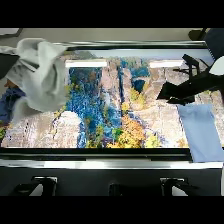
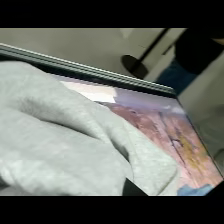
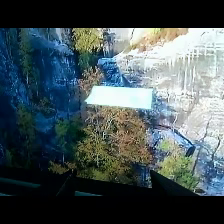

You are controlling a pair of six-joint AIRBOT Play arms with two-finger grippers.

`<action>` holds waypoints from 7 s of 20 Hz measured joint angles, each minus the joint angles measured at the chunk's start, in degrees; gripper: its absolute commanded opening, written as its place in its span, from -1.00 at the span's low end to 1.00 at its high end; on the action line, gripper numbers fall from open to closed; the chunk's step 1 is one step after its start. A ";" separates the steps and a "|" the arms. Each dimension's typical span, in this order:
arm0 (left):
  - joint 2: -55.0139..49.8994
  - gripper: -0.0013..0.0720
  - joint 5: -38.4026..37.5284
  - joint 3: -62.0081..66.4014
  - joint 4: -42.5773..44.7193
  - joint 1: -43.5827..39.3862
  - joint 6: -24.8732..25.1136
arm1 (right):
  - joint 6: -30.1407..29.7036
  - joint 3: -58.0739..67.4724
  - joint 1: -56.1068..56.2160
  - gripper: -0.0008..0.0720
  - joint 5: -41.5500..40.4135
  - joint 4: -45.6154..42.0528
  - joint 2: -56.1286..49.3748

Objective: Fold the shirts.

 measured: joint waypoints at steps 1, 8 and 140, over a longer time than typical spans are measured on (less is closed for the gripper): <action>0.39 -0.91 0.33 -0.92 -0.13 -3.26 0.02 | 0.00 0.00 0.00 0.52 1.01 -0.26 1.25; -10.49 -0.91 3.19 -13.00 -1.29 -26.97 0.48 | 0.15 0.00 0.00 0.52 6.05 -5.66 6.71; -1.16 -0.91 -6.80 -10.03 32.63 -18.86 -12.17 | -2.14 -18.38 6.40 -0.84 -25.86 -9.70 16.72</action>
